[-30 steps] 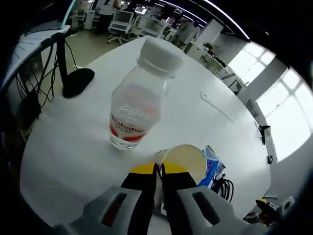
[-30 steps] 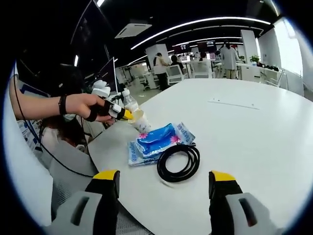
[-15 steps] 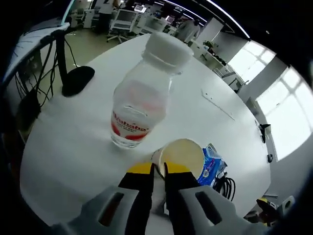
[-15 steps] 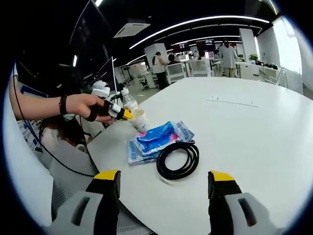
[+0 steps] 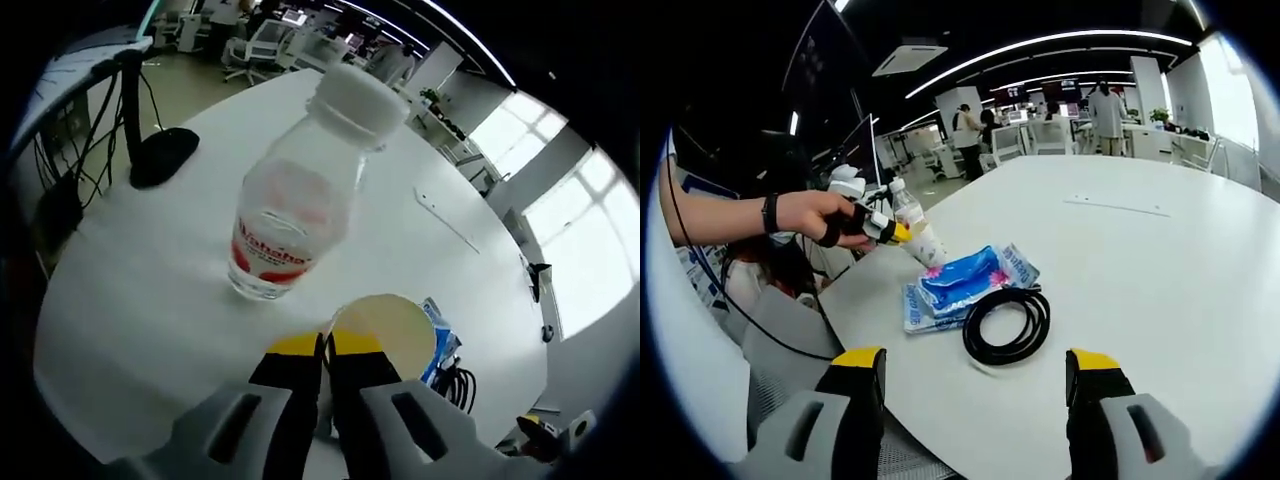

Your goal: Arrange the tabletop items into an orderly group along one side of the table until the central work area is clear of visible clutter.

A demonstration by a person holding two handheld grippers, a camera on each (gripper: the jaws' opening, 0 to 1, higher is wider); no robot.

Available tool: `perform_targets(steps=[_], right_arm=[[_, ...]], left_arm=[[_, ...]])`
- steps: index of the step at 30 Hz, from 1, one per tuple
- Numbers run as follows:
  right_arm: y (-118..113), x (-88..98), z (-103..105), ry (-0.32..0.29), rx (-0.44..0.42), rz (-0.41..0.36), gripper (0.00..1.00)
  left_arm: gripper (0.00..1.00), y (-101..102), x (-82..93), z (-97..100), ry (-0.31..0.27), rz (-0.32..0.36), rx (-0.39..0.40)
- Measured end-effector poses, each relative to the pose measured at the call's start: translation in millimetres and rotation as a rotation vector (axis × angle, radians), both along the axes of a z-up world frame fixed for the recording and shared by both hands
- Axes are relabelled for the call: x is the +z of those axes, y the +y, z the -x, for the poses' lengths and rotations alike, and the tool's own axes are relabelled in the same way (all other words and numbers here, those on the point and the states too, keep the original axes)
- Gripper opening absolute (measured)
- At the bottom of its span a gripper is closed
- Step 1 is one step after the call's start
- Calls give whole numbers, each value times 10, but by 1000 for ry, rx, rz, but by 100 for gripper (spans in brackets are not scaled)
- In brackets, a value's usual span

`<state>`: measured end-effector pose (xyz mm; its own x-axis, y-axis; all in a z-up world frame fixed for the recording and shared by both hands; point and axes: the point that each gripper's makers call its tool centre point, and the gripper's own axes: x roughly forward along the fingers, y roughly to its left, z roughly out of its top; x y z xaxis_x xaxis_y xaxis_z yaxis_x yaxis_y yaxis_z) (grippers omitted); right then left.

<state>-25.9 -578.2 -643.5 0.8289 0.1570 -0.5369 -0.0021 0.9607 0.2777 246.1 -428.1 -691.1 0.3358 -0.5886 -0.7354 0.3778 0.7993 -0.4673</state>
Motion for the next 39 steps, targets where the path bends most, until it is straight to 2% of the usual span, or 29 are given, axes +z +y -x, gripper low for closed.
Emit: perform_targets(steps=[7,12,16,18,28,39], right_arm=[[9,-9,13,7,-1,-2,75],[26,-20,21,13,4,-3,75],[41,-29,32,19,9,-6,75],[36,-40,39,23,11,-6,75],[-30,-56,42,29,9,-6,75],[-31,-60,-16,24,16,-12,75]], left_arm=[[0,-7,52,-70,-10,14,78],[0,-5,1,-156,3,22,140],[1,-15,-7,-243,-25,18,163],[1,-14,-18,-285,-18,30,183],[2,-103,2,-361,-26,77,207],[11,-119,33,-273,-25,95,196]])
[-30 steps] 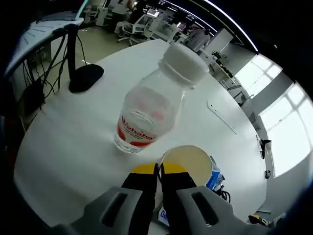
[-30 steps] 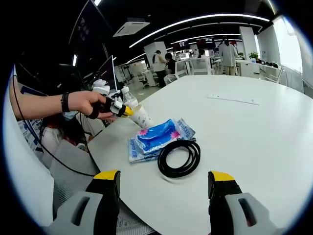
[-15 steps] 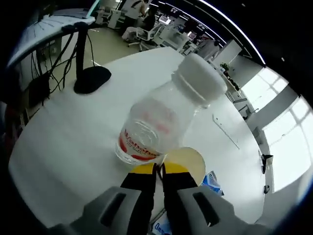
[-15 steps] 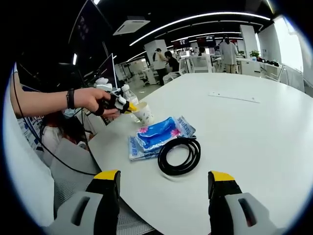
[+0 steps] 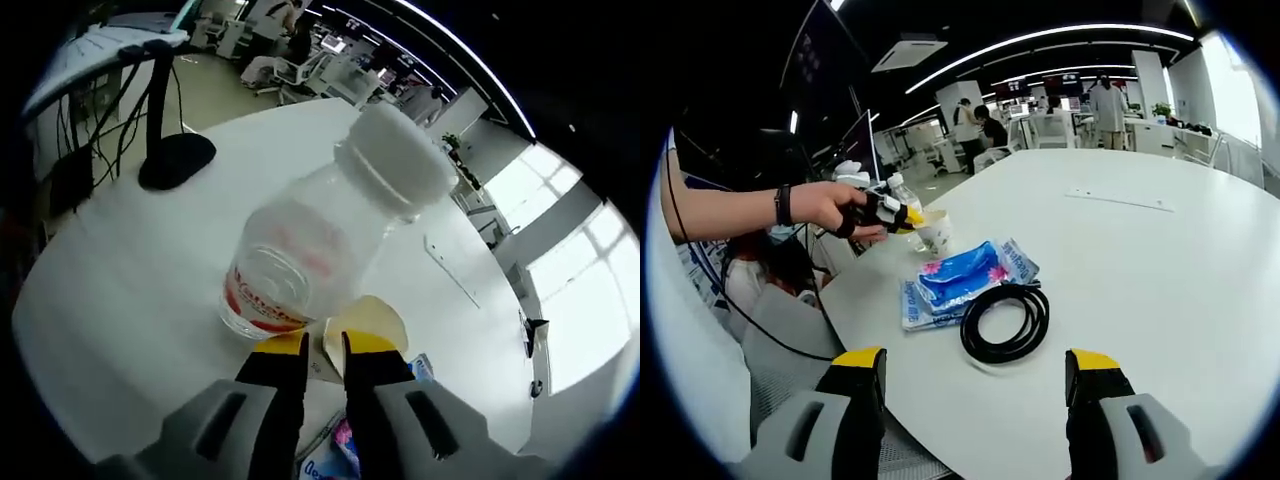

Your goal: Arrange the tabletop items into an orderly group along one side of the table until the central work area is clear of visible clutter.

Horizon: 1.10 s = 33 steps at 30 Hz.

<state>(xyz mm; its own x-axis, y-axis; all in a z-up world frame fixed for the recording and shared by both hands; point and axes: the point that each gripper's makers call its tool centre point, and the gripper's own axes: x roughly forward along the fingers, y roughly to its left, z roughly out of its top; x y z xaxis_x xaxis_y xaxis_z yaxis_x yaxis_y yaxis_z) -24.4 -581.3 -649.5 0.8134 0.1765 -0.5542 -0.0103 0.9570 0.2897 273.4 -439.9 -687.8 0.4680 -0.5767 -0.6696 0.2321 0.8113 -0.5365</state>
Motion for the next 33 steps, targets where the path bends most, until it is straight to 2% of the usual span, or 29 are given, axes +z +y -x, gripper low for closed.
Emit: perform_targets(steps=[6,12,21,28,33], right_arm=[[29,-9,-18,-3,4,-4,75],[63,0,-51,-14,11,-8,75],[107,4,-45,-20,25,-10,75],[112,22,-31,-24,31,-5,75],[146,34,-38,-25,40,-3,75]], left_arm=[[16,33,39,49,-17,-16,-41],[17,102,87,36,-26,0,-41],[19,237,163,148,-50,1,-58],[19,411,179,323,-47,-6,-80],[19,582,128,382,-54,-35,-93]])
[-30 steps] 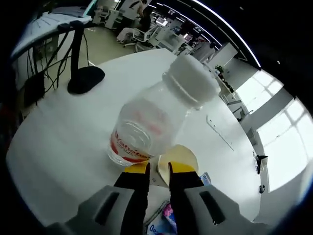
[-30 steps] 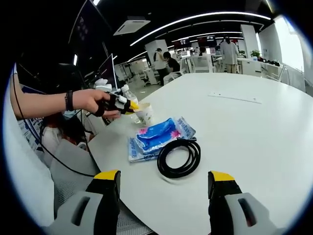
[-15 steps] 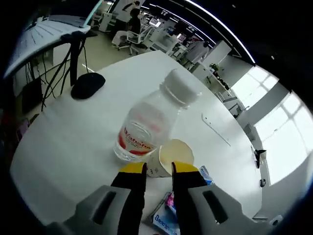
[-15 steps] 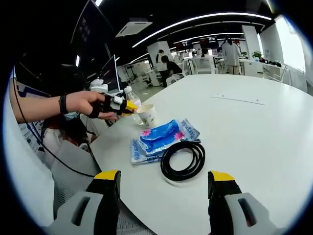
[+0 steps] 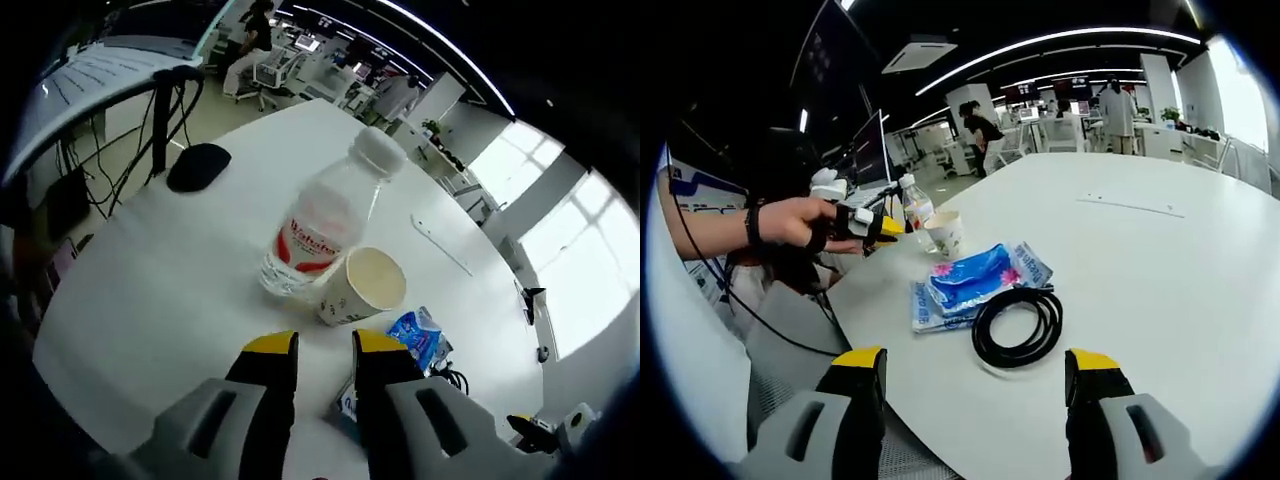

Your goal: Arrange the tabletop items into an orderly group along one side of the table until the central work area is clear of visible clutter.

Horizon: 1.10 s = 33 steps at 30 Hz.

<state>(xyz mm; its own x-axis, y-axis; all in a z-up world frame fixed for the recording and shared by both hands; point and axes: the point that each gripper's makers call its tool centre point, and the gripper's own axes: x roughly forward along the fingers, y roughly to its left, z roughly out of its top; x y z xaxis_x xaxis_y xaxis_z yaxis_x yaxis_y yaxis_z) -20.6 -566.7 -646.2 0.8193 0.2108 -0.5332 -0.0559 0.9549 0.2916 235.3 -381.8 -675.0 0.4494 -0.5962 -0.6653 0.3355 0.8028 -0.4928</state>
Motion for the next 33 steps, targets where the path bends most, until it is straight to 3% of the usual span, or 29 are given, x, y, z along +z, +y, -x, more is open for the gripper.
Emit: perform_targets(steps=[9,11,20,33], right_arm=[[99,-18,-10,6,26,0,75],[109,-19,-13,5,28,-2,75],[198,-42,-11,17,51,-2,75],[291,-102,-45,32,78,1,75]], left_arm=[[19,264,-83,134,10,-19,-3],[20,333,-139,177,6,-51,-37],[25,453,-197,381,5,-50,-150],[34,434,-157,663,-105,-125,-362]])
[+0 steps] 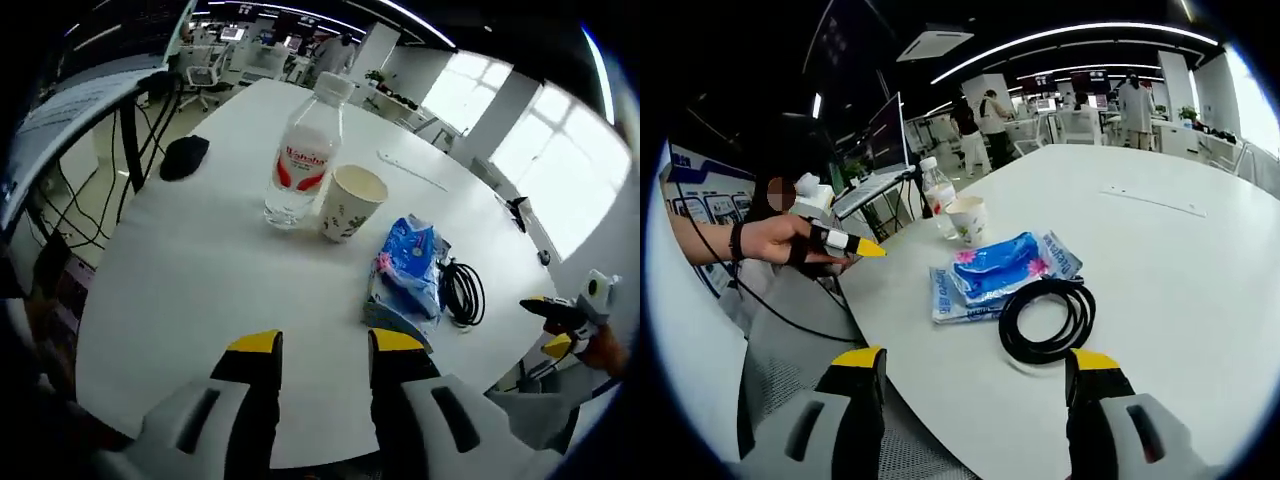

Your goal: Arrange the tabletop items into an orderly group along one side of the table until the central work area is clear of visible clutter.

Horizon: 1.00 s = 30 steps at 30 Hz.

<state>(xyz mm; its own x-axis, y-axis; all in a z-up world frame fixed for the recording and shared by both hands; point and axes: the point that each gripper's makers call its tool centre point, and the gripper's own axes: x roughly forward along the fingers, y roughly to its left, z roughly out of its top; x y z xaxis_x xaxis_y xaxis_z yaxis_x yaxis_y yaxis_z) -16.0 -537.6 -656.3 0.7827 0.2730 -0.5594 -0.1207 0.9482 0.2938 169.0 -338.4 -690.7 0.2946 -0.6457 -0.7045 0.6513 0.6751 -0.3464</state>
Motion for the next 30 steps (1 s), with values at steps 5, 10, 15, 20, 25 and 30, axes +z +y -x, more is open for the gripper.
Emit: perform_targets(steps=[5,10,15,20,25,30], right_arm=[[5,-48,22,19,11,10,75],[-19,-91,25,30,5,10,75],[-9,-171,23,51,9,8,74],[-30,-220,-13,62,-19,-9,74],[-31,-301,-41,90,-4,5,74],[-80,-328,-91,92,-3,1,73]], left_arm=[[36,-14,30,34,-28,-9,-53],[41,-43,-10,105,-48,-28,-118],[44,-41,-36,132,-53,-38,-147],[46,-58,-16,154,-50,-29,-153],[47,-62,10,116,-53,-18,-149],[49,-46,6,125,-72,-35,-189]])
